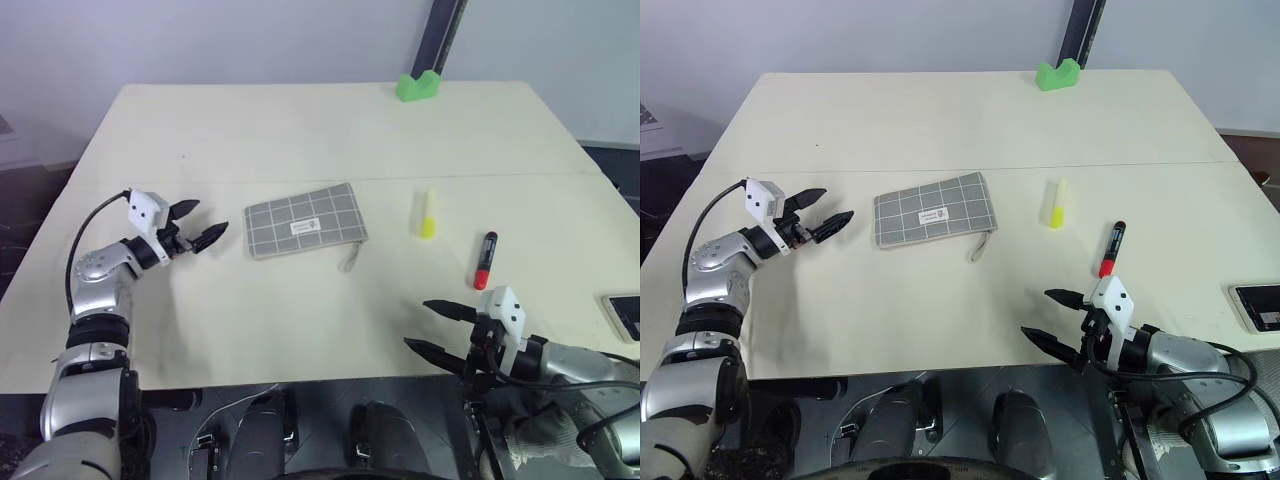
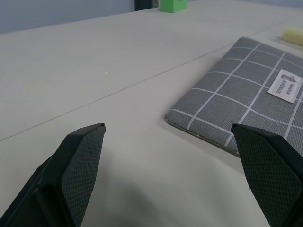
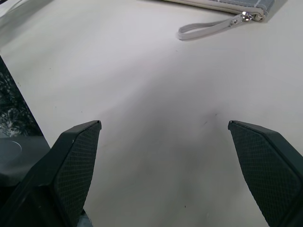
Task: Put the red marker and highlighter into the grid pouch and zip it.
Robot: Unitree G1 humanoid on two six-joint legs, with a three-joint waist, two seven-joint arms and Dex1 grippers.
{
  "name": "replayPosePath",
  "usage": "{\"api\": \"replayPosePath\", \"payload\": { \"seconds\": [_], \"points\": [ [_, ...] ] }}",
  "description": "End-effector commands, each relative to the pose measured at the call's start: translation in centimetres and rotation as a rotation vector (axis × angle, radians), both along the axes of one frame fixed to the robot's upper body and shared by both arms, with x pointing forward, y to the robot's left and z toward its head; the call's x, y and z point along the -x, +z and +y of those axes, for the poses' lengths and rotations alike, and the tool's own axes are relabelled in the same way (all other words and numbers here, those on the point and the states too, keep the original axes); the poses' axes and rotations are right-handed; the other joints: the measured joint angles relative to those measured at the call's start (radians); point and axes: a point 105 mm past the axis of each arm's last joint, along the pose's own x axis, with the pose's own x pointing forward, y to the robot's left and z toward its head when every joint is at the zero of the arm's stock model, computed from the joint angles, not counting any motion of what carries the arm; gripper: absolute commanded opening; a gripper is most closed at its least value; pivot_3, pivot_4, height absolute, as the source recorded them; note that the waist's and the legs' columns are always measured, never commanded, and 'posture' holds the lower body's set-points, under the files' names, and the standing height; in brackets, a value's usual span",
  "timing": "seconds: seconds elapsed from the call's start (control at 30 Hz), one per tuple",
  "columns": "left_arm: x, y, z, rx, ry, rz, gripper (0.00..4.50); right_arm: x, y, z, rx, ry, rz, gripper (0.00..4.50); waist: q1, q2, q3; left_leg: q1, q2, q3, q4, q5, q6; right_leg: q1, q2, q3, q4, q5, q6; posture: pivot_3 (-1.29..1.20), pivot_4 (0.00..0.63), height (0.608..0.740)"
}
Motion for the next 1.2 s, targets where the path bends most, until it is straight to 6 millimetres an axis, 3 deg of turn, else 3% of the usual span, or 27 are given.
{"api": "replayPosePath", "payload": {
  "seconds": [0.03, 0.23, 0.5, 0.77, 0.87, 1.0, 1.1, 1.2],
  "points": [
    [-0.3, 2.0, 0.0, -0.014, 0.008, -0.083, 4.5, -0.1, 0.7, 0.2, -0.003, 0.006, -0.038, 4.46, 0.0, 0.0, 0.0, 0.0, 0.0, 0.0, 0.0, 0.0, 0.0, 0.0, 0.0, 0.0, 0.0, 0.0, 0.0, 0.0, 0.15, 0.74],
    [-0.6, 1.0, 0.3, -0.089, 0.048, -0.054, 4.5, 0.0, 0.7, 0.1, -0.005, 0.0, -0.038, 4.46, 0.0, 0.0, 0.0, 0.0, 0.0, 0.0, 0.0, 0.0, 0.0, 0.0, 0.0, 0.0, 0.0, 0.0, 0.0, 0.0, 0.15, 0.74],
    [0.0, 1.4, -0.1, -0.049, -0.017, -0.08, 4.5, -0.3, 0.9, 0.0, -0.005, -0.011, -0.055, 4.46, 0.0, 0.0, 0.0, 0.0, 0.0, 0.0, 0.0, 0.0, 0.0, 0.001, 0.0, 0.0, 0.0, 0.0, 0.0, 0.0, 0.15, 0.74],
    [0.9, 1.8, -0.4, -0.056, -0.096, -0.115, 4.5, -2.9, 2.4, -1.2, -0.026, -0.145, -0.189, 4.46, 0.0, 0.0, 0.0, 0.0, 0.0, 0.0, 0.0, 0.0, 0.0, 0.0, 0.0, 0.0, 0.0, 0.0, 0.0, 0.0, 0.15, 0.74],
    [1.5, 2.0, -0.3, -0.08, -0.116, -0.15, 4.5, -3.1, 2.7, -1.2, -0.054, -0.157, -0.187, 3.63, -0.001, 0.0, 0.0, 0.0, 0.0, 0.0, 0.0, 0.0, 0.0, 0.001, 0.0, 0.0, 0.0, 0.0, 0.0, 0.0, 0.15, 0.74],
    [2.3, 2.5, -0.2, -0.153, -0.165, -0.229, 4.5, -4.3, 3.6, -1.2, -0.069, -0.192, -0.238, 1.68, -0.003, 0.0, 0.0, 0.0, 0.0, 0.0, 0.0, 0.0, 0.0, 0.001, 0.0, 0.0, 0.0, 0.0, 0.0, 0.0, 0.15, 0.74],
    [2.7, 2.4, -0.1, -0.32, -0.199, -0.307, 4.5, -6.3, 4.7, -0.8, -0.077, -0.232, -0.32, 0.08, -0.003, 0.0, 0.0, 0.0, 0.0, 0.0, 0.0, 0.0, -0.001, -0.001, 0.0, 0.0, 0.0, 0.0, 0.0, 0.0, 0.15, 0.74],
    [2.8, 1.8, -0.6, -0.435, -0.227, -0.362, 4.5, -9.1, 5.8, 1.5, -0.091, -0.238, -0.413, 0.08, -0.01, 0.001, 0.0, 0.0, 0.0, 0.0, 0.0, 0.0, -0.001, -0.002, 0.0, 0.0, 0.0, 0.0, -0.001, 0.0, 0.15, 0.74]
  ]
}}
